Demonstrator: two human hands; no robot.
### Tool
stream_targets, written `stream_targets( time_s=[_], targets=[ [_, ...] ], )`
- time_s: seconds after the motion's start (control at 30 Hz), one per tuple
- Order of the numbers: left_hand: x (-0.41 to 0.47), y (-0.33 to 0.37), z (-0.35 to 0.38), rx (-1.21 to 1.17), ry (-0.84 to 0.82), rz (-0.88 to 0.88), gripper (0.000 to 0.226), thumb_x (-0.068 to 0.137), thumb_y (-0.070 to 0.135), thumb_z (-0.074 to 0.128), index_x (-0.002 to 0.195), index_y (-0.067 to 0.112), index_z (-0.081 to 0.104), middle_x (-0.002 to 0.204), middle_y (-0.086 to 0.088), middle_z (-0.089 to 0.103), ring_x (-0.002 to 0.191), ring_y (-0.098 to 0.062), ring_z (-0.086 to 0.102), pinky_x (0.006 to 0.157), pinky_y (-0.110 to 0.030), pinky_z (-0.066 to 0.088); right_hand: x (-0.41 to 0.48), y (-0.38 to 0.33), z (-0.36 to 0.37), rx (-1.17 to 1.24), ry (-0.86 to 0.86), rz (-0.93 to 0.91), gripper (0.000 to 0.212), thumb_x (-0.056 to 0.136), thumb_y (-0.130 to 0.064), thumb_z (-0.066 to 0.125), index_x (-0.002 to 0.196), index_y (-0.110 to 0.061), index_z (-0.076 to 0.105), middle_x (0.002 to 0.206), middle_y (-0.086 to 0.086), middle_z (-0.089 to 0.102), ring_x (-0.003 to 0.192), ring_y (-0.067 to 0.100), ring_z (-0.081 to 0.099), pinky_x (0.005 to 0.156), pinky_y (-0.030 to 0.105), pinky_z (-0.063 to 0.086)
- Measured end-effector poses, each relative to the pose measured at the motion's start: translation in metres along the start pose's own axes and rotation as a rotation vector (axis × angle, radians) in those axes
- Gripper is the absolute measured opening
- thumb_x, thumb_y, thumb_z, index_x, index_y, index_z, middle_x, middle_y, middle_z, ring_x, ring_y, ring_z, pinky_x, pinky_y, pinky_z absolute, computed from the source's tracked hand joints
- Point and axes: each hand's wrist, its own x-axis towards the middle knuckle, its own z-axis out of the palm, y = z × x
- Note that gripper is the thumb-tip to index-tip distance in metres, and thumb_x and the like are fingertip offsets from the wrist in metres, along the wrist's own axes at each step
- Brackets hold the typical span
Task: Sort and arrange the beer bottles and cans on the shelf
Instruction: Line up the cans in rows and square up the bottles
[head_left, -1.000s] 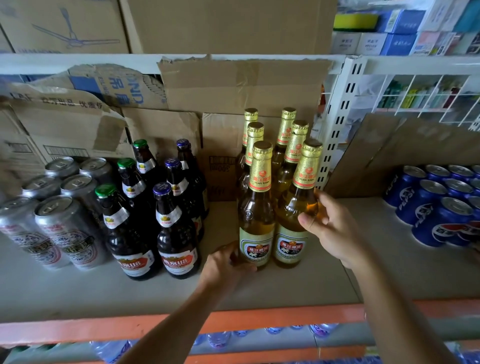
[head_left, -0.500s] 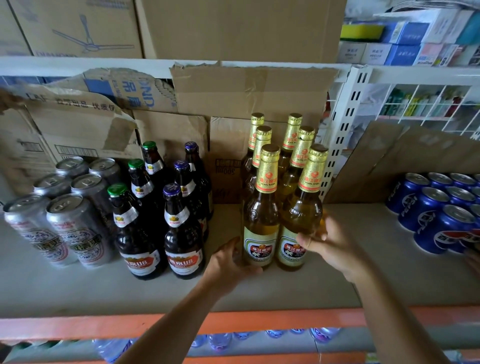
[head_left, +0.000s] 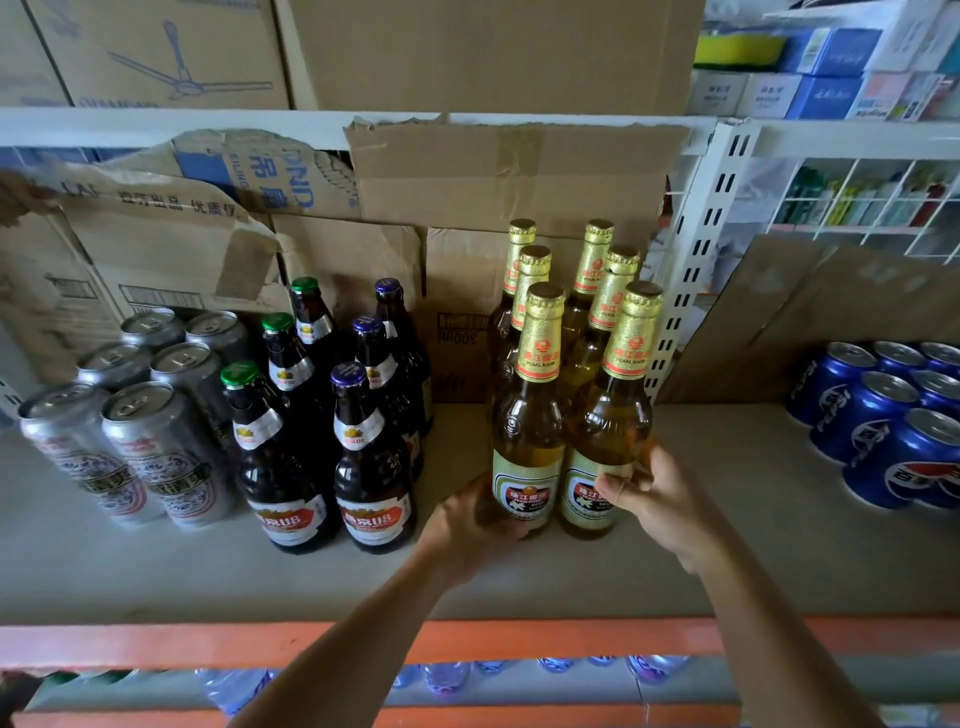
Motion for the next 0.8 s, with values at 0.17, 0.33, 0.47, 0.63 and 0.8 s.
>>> stream_targets(
  time_s=[0.17,0.33,0.47,0.63,0.8],
  targets=[
    [-0.011,0.002,-0.003,-0.033,0.036,-0.020,0.054,0.075,0.039,0.077,0.124,0.033,0.057,0.097,0.014,0.064,0.089,-0.008,0.062,0.062,-0.009,0.043,-0.016,0.001,0.019,0.030,0.209,-0.171,0.067,0.064,-0.037,0.085,0.120,-0.031,0.050,0.114,-0.004,0.067,0.105,0.009,0.066,0.092,0.035,0.052],
    [-0.036,-0.015,-0.009,0.066,0.040,-0.024,0.065,0.065,0.058,0.065,0.120,0.023,0.061,0.109,0.009,0.066,0.079,-0.009,0.064,0.067,-0.013,0.043,-0.052,-0.024,0.081,-0.087,0.644,-0.489,0.026,0.079,-0.049,0.059,0.094,-0.030,0.051,0.080,0.000,0.062,0.064,0.008,0.061,0.057,0.017,0.049],
    [-0.058,-0.032,-0.032,0.038,-0.046,-0.015,0.018,0.079,0.022,0.068,0.097,0.018,0.071,0.074,0.014,0.061,0.052,0.007,0.052,0.055,-0.008,0.039,-0.052,-0.022,0.137,-0.166,0.333,-0.512,0.004,0.080,-0.036,0.059,0.081,-0.035,0.055,0.068,-0.013,0.062,0.061,0.004,0.061,0.052,0.019,0.050],
    [-0.083,-0.056,-0.081,0.083,-0.023,-0.038,0.005,0.081,0.020,0.068,0.077,0.019,0.071,0.050,0.014,0.055,0.046,0.006,0.048,0.050,-0.011,0.037,-0.044,-0.007,0.184,-0.234,0.141,-0.308,0.032,0.078,-0.021,0.076,0.108,-0.018,0.065,0.093,-0.006,0.069,0.082,0.001,0.066,0.072,0.023,0.054],
    [-0.095,-0.093,-0.134,0.133,0.208,-0.155,0.028,0.077,0.033,0.075,0.059,0.027,0.055,0.046,0.008,0.049,0.044,0.003,0.046,0.048,-0.012,0.034,-0.029,-0.016,0.212,-0.303,0.115,-0.195,0.060,0.072,-0.038,0.080,0.120,-0.011,0.056,0.111,0.003,0.068,0.100,0.020,0.065,0.082,0.033,0.050]
  ],
)
